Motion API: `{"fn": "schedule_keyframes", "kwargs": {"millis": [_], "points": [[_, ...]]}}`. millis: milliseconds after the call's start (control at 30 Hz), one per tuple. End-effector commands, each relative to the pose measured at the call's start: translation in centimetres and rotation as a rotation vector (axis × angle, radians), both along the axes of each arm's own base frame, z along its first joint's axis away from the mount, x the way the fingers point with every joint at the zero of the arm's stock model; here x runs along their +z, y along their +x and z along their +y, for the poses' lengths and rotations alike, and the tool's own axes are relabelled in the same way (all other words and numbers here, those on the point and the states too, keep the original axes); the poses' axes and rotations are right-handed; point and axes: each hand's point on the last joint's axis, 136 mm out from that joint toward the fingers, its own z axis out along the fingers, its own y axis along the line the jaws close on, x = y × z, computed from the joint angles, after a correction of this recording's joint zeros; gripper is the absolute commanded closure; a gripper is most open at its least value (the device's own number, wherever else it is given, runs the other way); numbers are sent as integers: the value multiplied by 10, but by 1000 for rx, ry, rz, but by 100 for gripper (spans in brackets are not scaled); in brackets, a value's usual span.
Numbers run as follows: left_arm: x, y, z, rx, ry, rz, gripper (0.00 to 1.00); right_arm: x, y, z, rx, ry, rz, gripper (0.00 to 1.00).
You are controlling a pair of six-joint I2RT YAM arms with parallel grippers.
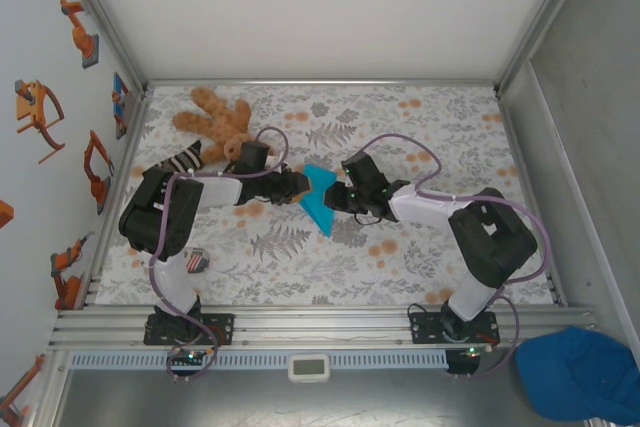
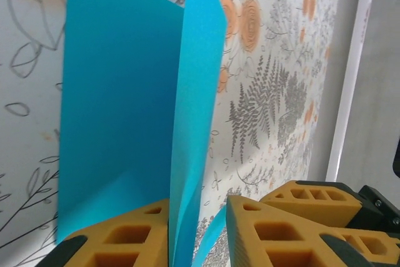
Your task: Fold a paper plane with a square sheet of paper (pick it up from the middle)
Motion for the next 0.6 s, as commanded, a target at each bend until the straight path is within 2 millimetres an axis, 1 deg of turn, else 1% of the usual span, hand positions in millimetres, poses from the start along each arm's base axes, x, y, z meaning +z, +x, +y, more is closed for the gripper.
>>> {"fn": "schedule_keyframes", "kwargs": {"millis": [0, 167, 267, 467, 567], "points": [[1, -5, -6, -49, -46, -26, 74, 10, 6, -7, -40, 11, -28, 76], [0, -11, -5, -83, -45, -48, 75, 8, 5, -5, -33, 19, -18, 76], [0, -14, -4, -100, -36, -60, 79, 6, 4, -5, -31, 23, -9, 76], [2, -16, -2, -111, -26, -81, 90, 10, 6, -7, -43, 23, -21, 76], [5, -13, -1, -92, -28, -84, 92, 14, 7, -10, -49, 19, -35, 76]]}}
